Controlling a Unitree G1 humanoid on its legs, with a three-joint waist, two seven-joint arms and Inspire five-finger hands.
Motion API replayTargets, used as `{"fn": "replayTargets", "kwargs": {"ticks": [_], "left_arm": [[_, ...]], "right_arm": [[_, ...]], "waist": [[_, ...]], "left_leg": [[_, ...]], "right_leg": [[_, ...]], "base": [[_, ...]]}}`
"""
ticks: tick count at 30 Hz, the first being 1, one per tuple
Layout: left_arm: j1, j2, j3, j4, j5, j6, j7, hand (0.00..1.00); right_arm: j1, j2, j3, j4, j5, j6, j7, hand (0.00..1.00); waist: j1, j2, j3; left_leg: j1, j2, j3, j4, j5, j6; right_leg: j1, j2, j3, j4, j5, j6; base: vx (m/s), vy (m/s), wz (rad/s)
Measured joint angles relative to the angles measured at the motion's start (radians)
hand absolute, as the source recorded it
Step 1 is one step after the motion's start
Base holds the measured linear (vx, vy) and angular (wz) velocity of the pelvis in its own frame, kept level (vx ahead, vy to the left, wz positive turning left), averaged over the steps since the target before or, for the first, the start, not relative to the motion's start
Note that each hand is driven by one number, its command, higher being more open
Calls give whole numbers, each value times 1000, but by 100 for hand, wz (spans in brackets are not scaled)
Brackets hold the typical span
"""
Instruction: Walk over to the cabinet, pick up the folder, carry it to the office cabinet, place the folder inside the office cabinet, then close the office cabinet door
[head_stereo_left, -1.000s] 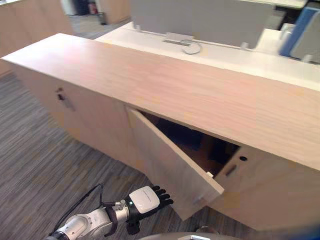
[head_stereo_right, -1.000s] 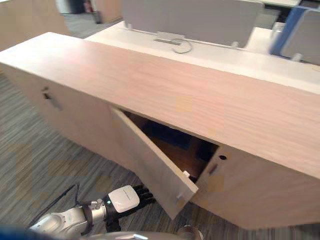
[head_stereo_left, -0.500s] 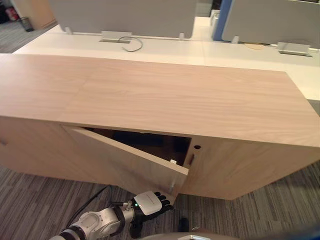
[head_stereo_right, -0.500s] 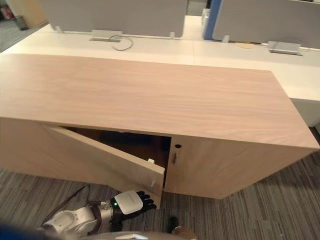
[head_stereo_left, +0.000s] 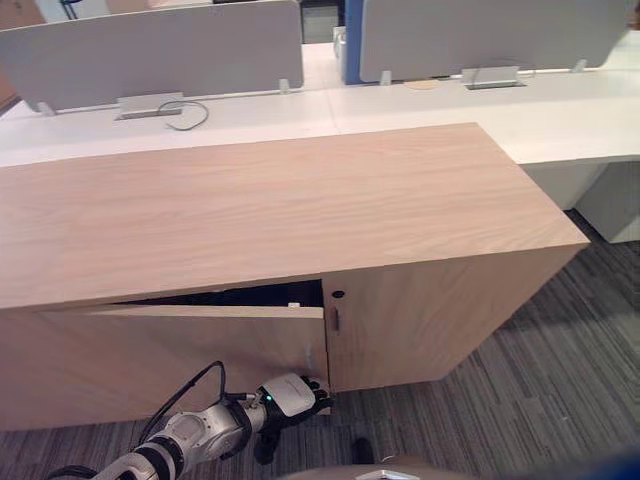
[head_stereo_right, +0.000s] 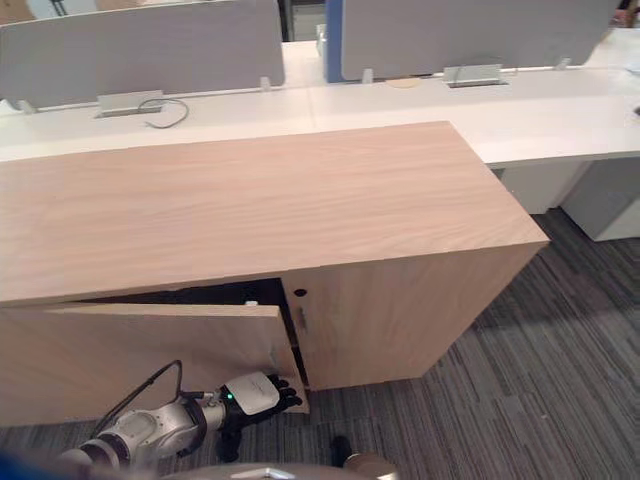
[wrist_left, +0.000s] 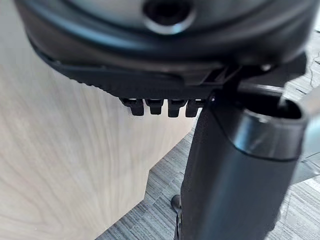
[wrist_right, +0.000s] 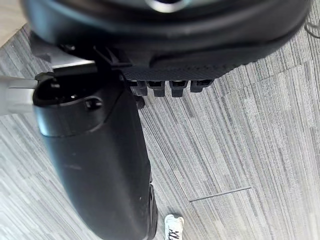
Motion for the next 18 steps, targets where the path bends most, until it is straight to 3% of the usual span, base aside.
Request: {"fn": "replayTargets", "kwargs": {"ticks": [2,3,4,6,8,9,10,13,14,18], "left_arm": [[0,-18,23,19,0,21,0,100],[0,-25,30,25,0,33,-1,100],[0,-33,40,32,0,38,-1,100],[4,-45,70,45,0,48,-2,100],[21,-46,106,45,0,66,-2,100],[27,-46,116,45,0,67,-2,100],[47,-55,151,45,0,76,-1,100],[59,-56,166,45,0,73,-1,100],[64,-59,182,44,0,70,-2,100],[108,-69,264,44,-5,70,-4,100]], "right_arm": [[-1,-5,-2,9,9,4,-1,100],[-5,-9,-5,9,9,11,-3,100],[-13,-12,-15,9,9,17,-5,100],[-33,-17,-48,7,8,28,-9,100],[-45,-15,-107,3,8,29,-25,100],[-45,-15,-116,0,8,29,-26,100],[-46,-13,-154,-3,9,33,-33,100],[-45,-11,-186,-8,12,37,-46,100],[-46,-8,-207,-17,12,46,-56,100],[-44,8,-224,-71,9,61,-95,100]], "waist": [[0,15,12],[0,20,19],[2,17,22],[13,12,33],[40,2,44],[41,1,45],[44,5,47],[47,14,49],[62,18,51],[76,-20,43]], "left_leg": [[-11,79,-19,143,-3,24],[-37,116,-65,229,9,67],[-66,120,-127,271,10,112],[-119,52,-303,282,-46,108],[-180,-103,-582,216,-101,74],[-189,-144,-657,185,-109,62],[-202,-246,-824,78,-115,52],[-192,-289,-902,-43,-99,63],[-163,-292,-887,-101,-32,80],[-122,-314,-816,-223,24,86]], "right_leg": [[27,32,27,1,-5,-22],[43,46,49,2,-8,-37],[46,48,69,3,-8,-41],[44,46,118,19,-13,-53],[45,43,180,34,-13,-53],[43,43,188,34,-13,-51],[44,44,216,36,-13,-41],[43,52,245,37,-10,-27],[43,55,270,41,-11,-18],[23,28,316,32,1,14]], "base": [[110,-93,-50],[111,-87,-47],[112,-84,-65],[54,-24,-73],[15,42,-85],[17,102,-73],[24,103,-51],[59,130,-44],[83,174,-58],[52,115,-44]]}}
